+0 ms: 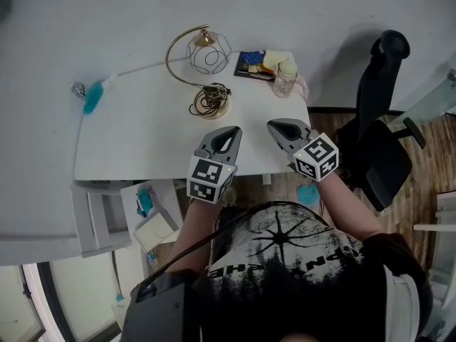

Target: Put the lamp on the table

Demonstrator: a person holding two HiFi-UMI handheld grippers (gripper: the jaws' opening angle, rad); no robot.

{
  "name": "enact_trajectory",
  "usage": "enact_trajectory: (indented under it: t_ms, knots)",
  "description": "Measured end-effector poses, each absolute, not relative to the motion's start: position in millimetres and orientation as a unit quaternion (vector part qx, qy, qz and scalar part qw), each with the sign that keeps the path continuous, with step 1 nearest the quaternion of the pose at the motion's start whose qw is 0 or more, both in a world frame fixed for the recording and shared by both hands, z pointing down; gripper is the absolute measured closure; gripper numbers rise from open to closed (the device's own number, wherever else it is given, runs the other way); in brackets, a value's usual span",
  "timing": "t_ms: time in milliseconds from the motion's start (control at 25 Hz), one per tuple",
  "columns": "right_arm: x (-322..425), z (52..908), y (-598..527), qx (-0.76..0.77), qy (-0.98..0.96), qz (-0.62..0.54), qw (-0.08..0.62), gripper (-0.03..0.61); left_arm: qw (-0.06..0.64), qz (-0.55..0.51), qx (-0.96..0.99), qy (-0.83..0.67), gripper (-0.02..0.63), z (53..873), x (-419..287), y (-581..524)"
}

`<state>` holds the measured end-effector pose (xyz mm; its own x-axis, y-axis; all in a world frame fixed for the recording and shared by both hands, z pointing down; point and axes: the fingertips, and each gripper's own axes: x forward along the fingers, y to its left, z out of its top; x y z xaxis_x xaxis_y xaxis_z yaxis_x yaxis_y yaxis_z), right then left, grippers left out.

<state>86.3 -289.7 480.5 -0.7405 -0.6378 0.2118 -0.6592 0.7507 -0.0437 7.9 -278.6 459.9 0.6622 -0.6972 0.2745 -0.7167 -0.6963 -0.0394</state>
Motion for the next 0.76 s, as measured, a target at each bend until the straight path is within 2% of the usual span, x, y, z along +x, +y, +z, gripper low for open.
enact_trajectory:
  t_ms: [760]
  knots:
    - [91.3, 482.2, -288.4, 0.345, -0.933, 0.051, 0.094, 0.56, 0.042, 0.143, 0.911, -0.383, 0.598, 467.3, 17.1, -279.6]
